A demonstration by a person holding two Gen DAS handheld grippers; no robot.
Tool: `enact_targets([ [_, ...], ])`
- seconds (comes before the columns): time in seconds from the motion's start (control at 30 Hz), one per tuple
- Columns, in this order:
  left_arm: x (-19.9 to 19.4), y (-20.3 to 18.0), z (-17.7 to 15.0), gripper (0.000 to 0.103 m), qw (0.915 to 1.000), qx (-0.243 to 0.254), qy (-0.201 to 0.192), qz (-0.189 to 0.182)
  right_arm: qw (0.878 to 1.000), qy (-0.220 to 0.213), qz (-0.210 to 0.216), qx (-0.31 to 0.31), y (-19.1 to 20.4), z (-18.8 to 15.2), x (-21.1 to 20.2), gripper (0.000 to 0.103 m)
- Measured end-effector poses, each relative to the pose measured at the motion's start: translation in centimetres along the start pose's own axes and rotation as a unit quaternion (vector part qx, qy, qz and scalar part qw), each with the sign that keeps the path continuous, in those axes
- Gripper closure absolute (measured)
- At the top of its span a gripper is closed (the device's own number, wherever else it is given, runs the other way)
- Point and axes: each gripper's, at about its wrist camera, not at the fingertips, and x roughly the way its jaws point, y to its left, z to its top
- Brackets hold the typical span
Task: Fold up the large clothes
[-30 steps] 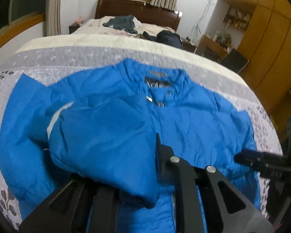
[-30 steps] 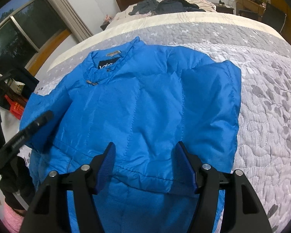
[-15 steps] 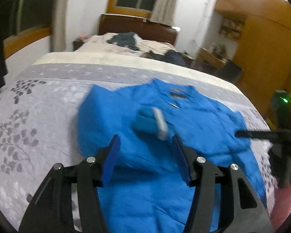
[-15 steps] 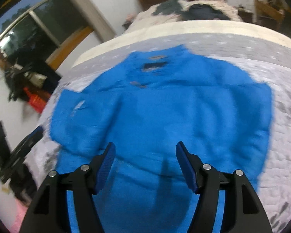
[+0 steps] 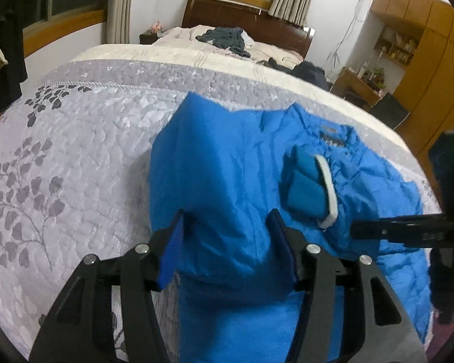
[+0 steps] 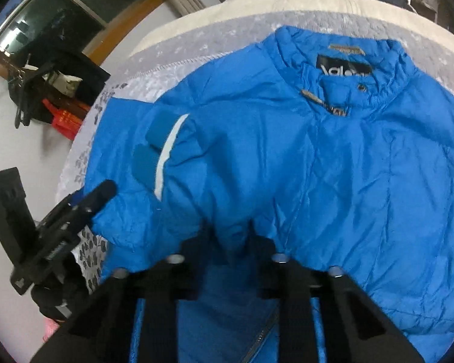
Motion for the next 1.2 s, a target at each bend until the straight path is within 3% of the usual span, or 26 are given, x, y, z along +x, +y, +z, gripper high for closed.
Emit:
enact_targets([
  [0.07, -0.9, 0.0, 0.5, 0.050, 0.9999, 0.000, -0.015, -0.002, 1.000, -0.018, 0.009, 0.005, -0.4, 0.1, -1.4, 0.094],
  [0.27, -2.3, -2.3, 2.1, 0.050, 0.9985, 0.011, -0.040, -0.037, 0.996, -0.081, -0.035, 0.032, -3.7, -0.3, -7.0, 0.094],
  [0.47, 1.6, -5.0, 1.9, 0.050, 0.9973, 0.018, 0.003, -0.071, 0.996, -0.053, -0.022, 0.074, -7.8, -0.3, -5.2, 0.093],
  [0.7, 5.5, -4.7, 1.4, 0.051, 0.9977, 0.023, 0.042, -0.049, 0.995, -0.043, -0.032, 0.082, -9.4, -0.9, -3.3, 0.085],
  [0.8, 5.5, -4.4, 1.4, 0.051, 0.9975, 0.020, 0.043, -0.052, 0.995, -0.049, -0.046, 0.079, -9.1, -1.1, -4.1, 0.077],
  [0.93, 3.6, -4.0, 1.9, 0.050, 0.9978, 0.020, 0.023, -0.058, 0.987, -0.103, -0.118, 0.030, -5.9, -1.1, -7.2, 0.058],
  [0.97, 3.2, -4.1, 2.0, 0.048, 0.9983, 0.025, 0.016, -0.051, 0.986, -0.108, -0.127, 0.016, -5.0, -0.9, -7.4, 0.057],
  [1.03, 2.8, -4.0, 2.0, 0.048, 0.9989, 0.032, 0.010, -0.033, 0.986, -0.102, -0.134, -0.021, -2.6, -0.4, -7.1, 0.056],
  [1.1, 3.0, -3.6, 1.7, 0.048, 0.9987, 0.031, 0.013, -0.039, 0.987, -0.082, -0.129, -0.050, -0.6, 0.2, -5.5, 0.053],
  [1.2, 4.1, -3.1, 1.2, 0.048, 0.9985, 0.033, 0.024, -0.037, 0.980, -0.058, -0.173, -0.080, 1.1, 1.4, -2.3, 0.046],
])
